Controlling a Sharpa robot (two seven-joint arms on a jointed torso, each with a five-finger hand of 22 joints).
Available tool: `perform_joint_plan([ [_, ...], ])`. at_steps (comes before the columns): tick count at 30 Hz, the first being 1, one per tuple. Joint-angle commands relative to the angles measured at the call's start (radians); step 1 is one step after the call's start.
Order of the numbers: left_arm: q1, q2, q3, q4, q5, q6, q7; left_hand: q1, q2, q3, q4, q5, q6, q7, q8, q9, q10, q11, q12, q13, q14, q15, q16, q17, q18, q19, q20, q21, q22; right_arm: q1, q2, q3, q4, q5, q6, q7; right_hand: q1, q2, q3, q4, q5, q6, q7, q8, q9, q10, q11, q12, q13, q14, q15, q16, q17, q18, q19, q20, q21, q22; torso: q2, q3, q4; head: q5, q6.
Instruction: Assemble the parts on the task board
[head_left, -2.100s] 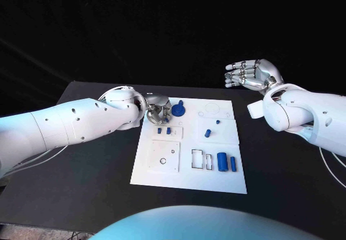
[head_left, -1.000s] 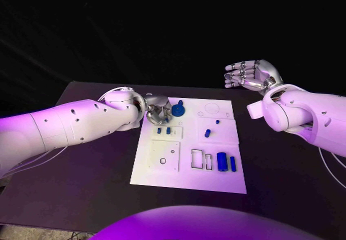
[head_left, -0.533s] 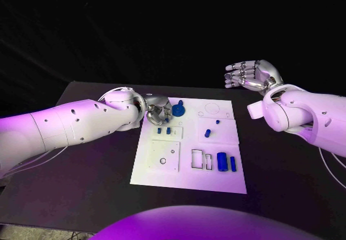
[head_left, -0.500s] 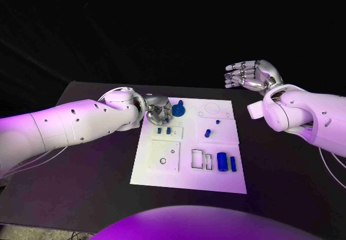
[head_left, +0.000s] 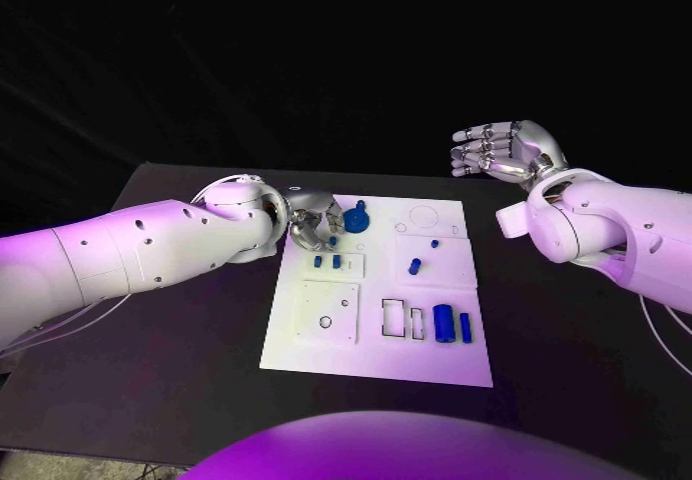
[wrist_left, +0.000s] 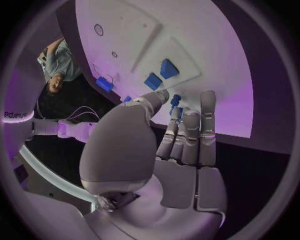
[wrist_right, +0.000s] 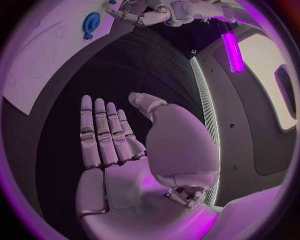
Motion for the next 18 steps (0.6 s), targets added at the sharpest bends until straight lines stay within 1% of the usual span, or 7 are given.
perform_joint_plan([
  [1, -0.001, -0.008, 0.002, 0.011, 0.029, -0.069, 0.041, 0.092, 0.051, -0.239, 0.079, 0.006, -0.062, -0.021, -0.021, 0.002, -0.094, 0.018, 0.051, 0.003, -0.06, 0.011, -0.018, -0.107, 0.014, -0.014, 0.02, -0.042, -0.037, -0.001, -0.004, 0.001, -0.005, -0.056, 0.025, -0.003, 0.008, 0.005, -0.001, -0.011, -0.005, 0.006, 0.028, -0.004, -0.001, -0.007, -0.002, -0.007, 0.0, 0.021, -0.002, 0.004, 0.001, 0.012, 0.017, -0.004, 0.005, -0.001, -0.001, -0.0004, -0.0004, -0.001, 0.0],
  [4, -0.002, -0.016, 0.005, 0.018, 0.052, -0.119, 0.061, 0.173, 0.04, -0.349, 0.191, 0.01, -0.084, -0.019, -0.021, 0.006, -0.167, 0.027, 0.097, -0.001, -0.091, 0.02, -0.014, -0.173, 0.014, -0.014, 0.027, -0.059, -0.054, -0.002, -0.007, 0.001, -0.01, -0.094, 0.034, -0.008, 0.016, 0.005, -0.005, -0.022, -0.011, 0.012, 0.027, -0.005, -0.001, -0.006, -0.004, -0.009, 0.001, 0.039, -0.007, 0.008, 0.003, 0.012, 0.031, -0.01, 0.014, 0.0, -0.001, -0.0002, -0.0001, -0.002, 0.0],
  [9, -0.003, -0.034, 0.013, 0.028, 0.087, -0.157, 0.078, 0.18, 0.039, -0.363, 0.192, 0.012, -0.092, -0.022, -0.022, 0.006, -0.187, 0.03, 0.103, -0.005, -0.101, 0.023, -0.018, -0.191, 0.014, -0.016, 0.029, -0.066, -0.059, -0.002, -0.014, 0.001, -0.015, -0.181, 0.068, -0.032, 0.034, 0.009, -0.02, -0.05, -0.05, 0.039, 0.019, -0.002, 0.001, 0.001, -0.014, -0.012, 0.001, 0.114, -0.027, 0.034, 0.02, 0.012, 0.082, -0.033, 0.057, 0.017, -0.001, -0.0004, -0.0005, -0.002, 0.0],
  [12, -0.003, -0.056, 0.022, 0.039, 0.141, -0.154, 0.085, 0.181, 0.045, -0.362, 0.192, 0.012, -0.087, -0.018, -0.018, 0.008, -0.187, 0.03, 0.109, -0.006, -0.103, 0.023, -0.019, -0.196, 0.014, -0.016, 0.029, -0.068, -0.062, -0.003, -0.023, 0.001, -0.009, -0.261, 0.084, -0.051, 0.052, 0.016, -0.049, -0.078, -0.063, 0.06, 0.007, -0.003, -0.001, 0.027, -0.033, -0.008, 0.001, 0.231, -0.063, 0.085, 0.059, 0.009, 0.158, -0.075, 0.151, 0.073, -0.001, 0.0005, -0.001, -0.003, 0.0],
  [14, -0.003, -0.075, 0.028, 0.05, 0.218, -0.16, 0.095, 0.177, 0.062, -0.348, 0.191, 0.009, -0.064, 0.007, -0.004, 0.013, -0.174, 0.025, 0.134, -0.006, -0.098, 0.019, -0.014, -0.207, 0.015, -0.011, 0.027, -0.072, -0.068, -0.003, -0.033, 0.001, 0.0, -0.324, 0.088, -0.065, 0.061, 0.019, -0.063, -0.092, -0.062, 0.066, 0.006, -0.008, -0.004, 0.055, -0.042, -0.002, 0.001, 0.298, -0.081, 0.118, 0.088, 0.006, 0.188, -0.098, 0.225, 0.124, 0.0, 0.0013, 0.0003, -0.008, 0.0],
  [17, -0.003, -0.106, 0.036, 0.071, 0.364, -0.172, 0.125, 0.181, 0.088, -0.291, 0.185, 0.005, 0.0, 0.08, 0.031, 0.022, -0.107, 0.004, 0.197, 0.004, -0.104, 0.002, -0.021, -0.231, 0.015, -0.002, 0.011, -0.074, -0.074, -0.003, -0.048, 0.001, 0.014, -0.415, 0.11, -0.096, 0.062, 0.027, -0.039, -0.108, -0.045, 0.122, -0.004, 0.001, -0.008, 0.142, -0.07, 0.009, 0.002, 0.385, -0.115, 0.247, 0.19, 0.003, 0.189, -0.136, 0.415, 0.271, -0.001, 0.0033, 0.0022, -0.018, 0.0],
  [18, -0.002, -0.115, 0.038, 0.078, 0.41, -0.175, 0.139, 0.18, 0.088, -0.284, 0.185, 0.005, 0.004, 0.082, 0.033, 0.022, -0.1, 0.004, 0.205, 0.005, -0.107, 0.001, -0.025, -0.235, 0.015, -0.003, 0.01, -0.076, -0.075, -0.003, -0.052, 0.001, 0.018, -0.446, 0.122, -0.109, 0.059, 0.023, -0.038, -0.11, -0.046, 0.128, -0.008, 0.003, -0.007, 0.154, -0.069, 0.011, 0.004, 0.393, -0.118, 0.262, 0.201, 0.003, 0.185, -0.138, 0.43, 0.284, -0.002, 0.0033, 0.0012, -0.019, 0.0],
])
